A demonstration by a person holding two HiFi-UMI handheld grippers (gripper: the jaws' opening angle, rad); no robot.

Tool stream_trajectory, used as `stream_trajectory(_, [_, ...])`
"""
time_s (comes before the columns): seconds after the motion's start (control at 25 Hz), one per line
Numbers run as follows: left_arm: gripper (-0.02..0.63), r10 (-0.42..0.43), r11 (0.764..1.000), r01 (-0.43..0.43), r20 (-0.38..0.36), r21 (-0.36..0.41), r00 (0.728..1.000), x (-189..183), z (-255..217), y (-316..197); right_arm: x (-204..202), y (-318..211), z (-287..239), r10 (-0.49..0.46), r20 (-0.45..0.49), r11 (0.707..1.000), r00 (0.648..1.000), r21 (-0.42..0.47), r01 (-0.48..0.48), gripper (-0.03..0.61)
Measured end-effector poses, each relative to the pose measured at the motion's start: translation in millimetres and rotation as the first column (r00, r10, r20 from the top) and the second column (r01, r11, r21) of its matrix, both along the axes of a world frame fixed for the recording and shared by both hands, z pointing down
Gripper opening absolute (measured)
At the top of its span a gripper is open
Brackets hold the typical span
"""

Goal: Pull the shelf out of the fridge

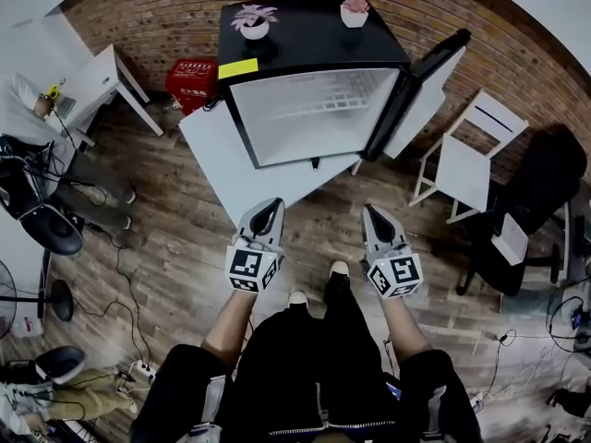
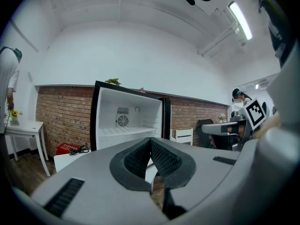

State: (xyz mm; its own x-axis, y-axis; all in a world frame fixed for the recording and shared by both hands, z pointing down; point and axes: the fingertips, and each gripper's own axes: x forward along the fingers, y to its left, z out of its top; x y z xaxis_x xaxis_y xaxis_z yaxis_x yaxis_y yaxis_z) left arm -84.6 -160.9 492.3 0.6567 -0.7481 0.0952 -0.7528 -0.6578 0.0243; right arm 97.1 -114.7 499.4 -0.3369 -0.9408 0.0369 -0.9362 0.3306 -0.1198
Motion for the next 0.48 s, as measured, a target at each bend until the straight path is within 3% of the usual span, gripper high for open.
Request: stream_trajectory(0.48, [0.020,-0.180,0.984,0.179,-0.005,-0.023,0.984,37.4,-4.0,-64.5,35.8,-98.3,-3.3,-0.184,0.008,0.983,0.983,-0.012,0.184,0.005])
